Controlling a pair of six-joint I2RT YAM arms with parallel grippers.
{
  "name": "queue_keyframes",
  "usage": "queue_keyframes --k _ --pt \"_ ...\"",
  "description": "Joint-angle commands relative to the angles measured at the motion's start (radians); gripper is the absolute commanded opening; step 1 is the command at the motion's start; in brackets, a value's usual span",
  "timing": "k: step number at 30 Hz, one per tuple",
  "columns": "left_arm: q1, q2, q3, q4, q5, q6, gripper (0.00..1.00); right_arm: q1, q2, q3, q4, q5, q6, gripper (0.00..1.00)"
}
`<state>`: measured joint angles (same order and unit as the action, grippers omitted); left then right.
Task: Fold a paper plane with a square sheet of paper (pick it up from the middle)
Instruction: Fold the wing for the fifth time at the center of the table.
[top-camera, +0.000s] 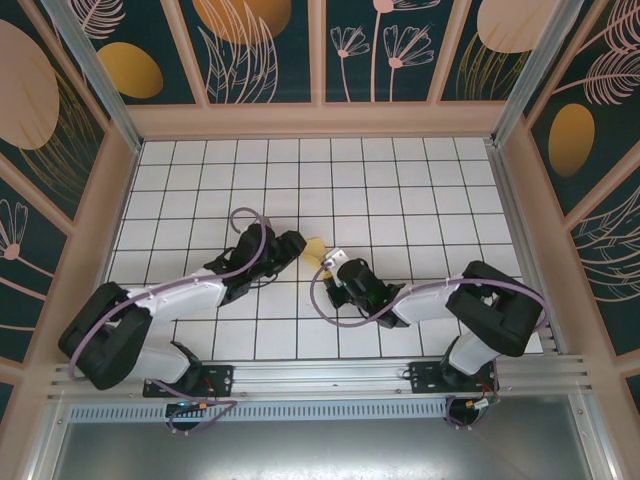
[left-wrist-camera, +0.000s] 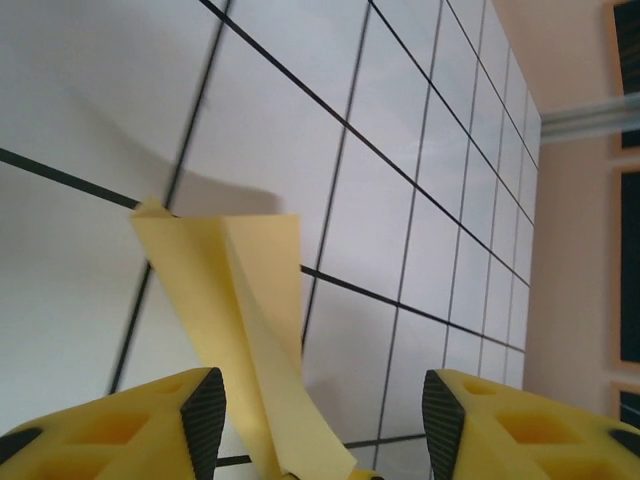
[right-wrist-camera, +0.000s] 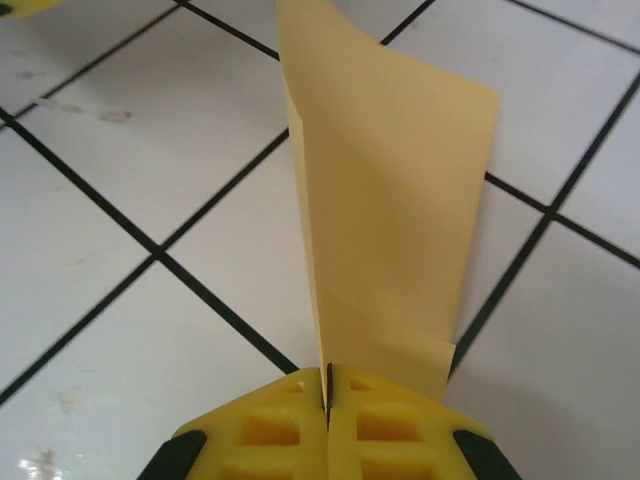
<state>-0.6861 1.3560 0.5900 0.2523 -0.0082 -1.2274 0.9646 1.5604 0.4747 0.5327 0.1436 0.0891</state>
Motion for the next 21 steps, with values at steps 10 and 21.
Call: queue_keyframes --k 10,21 --pt "0.007 -0.046 -0.067 0.025 -0.023 0.060 0.50 -0.162 -0.025 -0.008 0.096 -0.465 0.307 0.00" --pt "0.008 -0.021 -0.113 0.130 0.036 0.050 0.45 -0.204 0.071 0.026 0.120 -0.582 0.421 0.00"
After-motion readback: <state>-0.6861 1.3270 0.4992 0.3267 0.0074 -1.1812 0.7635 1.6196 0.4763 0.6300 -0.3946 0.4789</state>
